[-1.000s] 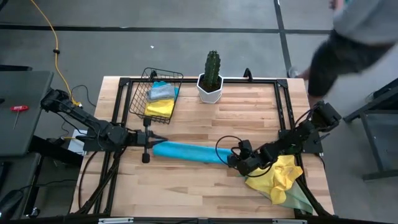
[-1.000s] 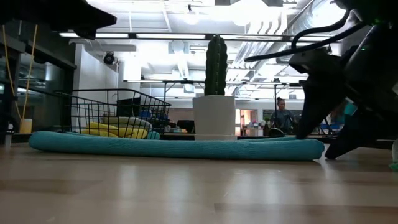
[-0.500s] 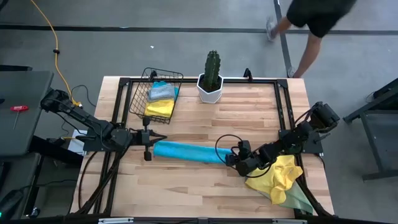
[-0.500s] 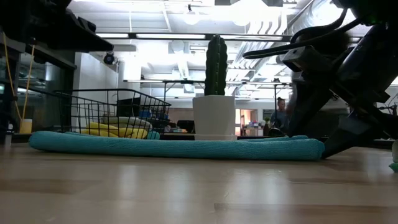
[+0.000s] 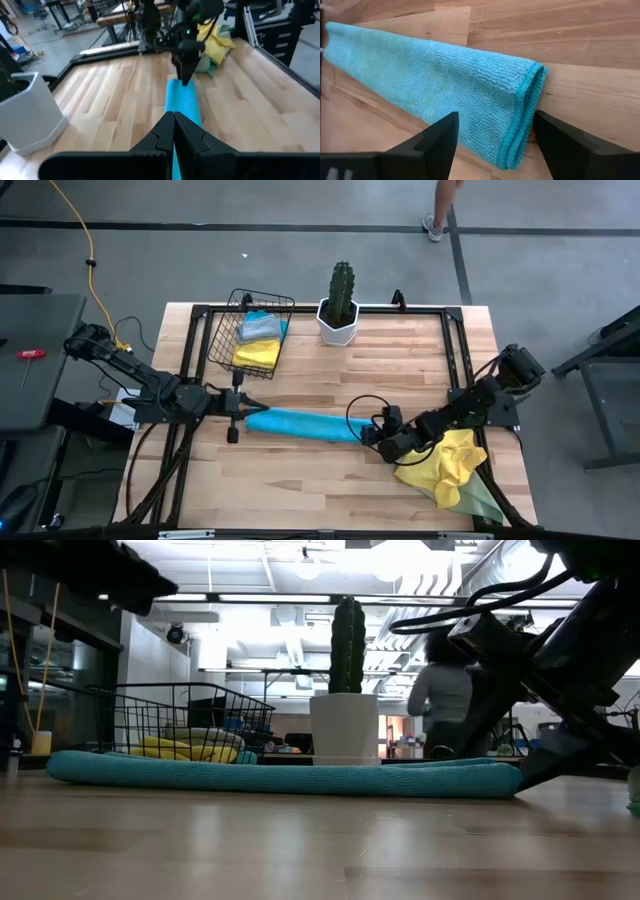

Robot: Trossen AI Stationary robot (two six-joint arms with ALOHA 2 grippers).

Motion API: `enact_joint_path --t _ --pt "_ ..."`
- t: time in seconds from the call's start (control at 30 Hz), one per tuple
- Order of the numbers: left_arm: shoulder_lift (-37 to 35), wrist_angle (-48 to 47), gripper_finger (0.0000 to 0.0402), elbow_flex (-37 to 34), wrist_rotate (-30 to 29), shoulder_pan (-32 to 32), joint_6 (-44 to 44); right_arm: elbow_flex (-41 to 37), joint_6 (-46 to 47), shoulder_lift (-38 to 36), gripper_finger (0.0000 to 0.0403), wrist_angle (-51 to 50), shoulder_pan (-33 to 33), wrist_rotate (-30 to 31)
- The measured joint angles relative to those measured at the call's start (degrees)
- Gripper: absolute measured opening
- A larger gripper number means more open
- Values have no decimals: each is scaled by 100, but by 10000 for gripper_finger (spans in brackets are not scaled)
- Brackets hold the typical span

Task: Fold microfiber towels
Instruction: Fold the blue microfiber towel on the table

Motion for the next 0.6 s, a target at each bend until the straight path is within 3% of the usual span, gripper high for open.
enact_joint_path --t 0.23,0.43,0.6 --pt "4 -807 0 35 -527 4 -136 -3 19 11 181 -17 -18 -31" --pt "4 -2355 0 559 -952 4 -1137 -3 -67 11 96 -263 -56 -43" --pt "34 -2232 0 599 -967 0 -1214 10 -482 9 30 -676 -55 9"
